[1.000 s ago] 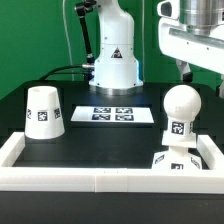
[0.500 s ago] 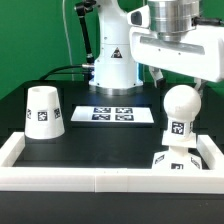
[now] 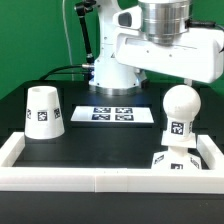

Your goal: Assemble lamp

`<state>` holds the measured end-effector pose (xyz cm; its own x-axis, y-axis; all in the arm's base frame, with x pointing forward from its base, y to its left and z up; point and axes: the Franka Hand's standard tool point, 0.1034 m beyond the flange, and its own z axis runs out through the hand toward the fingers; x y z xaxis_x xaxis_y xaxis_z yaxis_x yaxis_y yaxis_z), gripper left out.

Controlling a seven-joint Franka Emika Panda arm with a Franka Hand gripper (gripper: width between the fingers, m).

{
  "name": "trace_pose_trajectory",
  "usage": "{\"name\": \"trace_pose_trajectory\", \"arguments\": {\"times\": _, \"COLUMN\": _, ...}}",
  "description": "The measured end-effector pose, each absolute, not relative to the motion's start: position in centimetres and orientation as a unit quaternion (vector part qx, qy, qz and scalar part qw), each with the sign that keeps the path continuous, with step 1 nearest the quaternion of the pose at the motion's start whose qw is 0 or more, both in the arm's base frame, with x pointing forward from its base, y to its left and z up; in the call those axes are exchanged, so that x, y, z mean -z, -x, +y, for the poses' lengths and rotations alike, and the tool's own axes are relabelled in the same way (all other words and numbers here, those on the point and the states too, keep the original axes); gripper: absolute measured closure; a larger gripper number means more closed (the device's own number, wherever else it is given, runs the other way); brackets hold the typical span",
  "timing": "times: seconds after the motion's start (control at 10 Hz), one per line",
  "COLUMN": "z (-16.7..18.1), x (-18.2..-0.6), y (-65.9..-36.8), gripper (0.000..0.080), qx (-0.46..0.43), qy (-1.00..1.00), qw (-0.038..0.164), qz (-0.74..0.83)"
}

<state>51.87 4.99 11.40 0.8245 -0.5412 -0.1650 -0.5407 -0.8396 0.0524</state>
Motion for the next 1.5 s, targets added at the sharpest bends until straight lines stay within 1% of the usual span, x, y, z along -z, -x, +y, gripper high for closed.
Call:
{"name": "trace_pose_trajectory", "arguments": {"times": 0.3, "z": 0.6, "x": -10.8, "y": -50.7, "gripper": 0.0101, "qx": 0.083, "qy": -0.968, "qw": 0.006, "qz": -0.236}}
{"name": "trace_pose_trajectory", "arguments": {"times": 0.8, "z": -2.5, "x": -10.6, "y": -50.6, "gripper": 0.0101, "qx": 0.079, "qy": -0.971, "qw": 0.011, "qz": -0.228}}
{"name": "trace_pose_trajectory", "arguments": {"times": 1.0, "z": -4.1, "x": -10.3, "y": -49.4, "gripper": 0.0101, "qx": 0.041, "qy": -0.992, "qw": 0.037, "qz": -0.114}}
{"name": "trace_pose_trajectory", "arguments": {"times": 1.1, "z": -4.7, "x": -10.3, "y": -48.9, "gripper": 0.0101, "qx": 0.03, "qy": -0.995, "qw": 0.035, "qz": -0.09}}
{"name": "trace_pose_trajectory", "arguments": {"times": 1.3, "z": -7.2, "x": -10.2, "y": -48.0, "gripper": 0.0101, "qx": 0.025, "qy": -0.997, "qw": 0.033, "qz": -0.06}}
{"name": "trace_pose_trajectory", "arguments": {"times": 1.5, "z": -8.1, "x": -10.1, "y": -47.9, "gripper": 0.0101, "qx": 0.026, "qy": -0.997, "qw": 0.035, "qz": -0.059}}
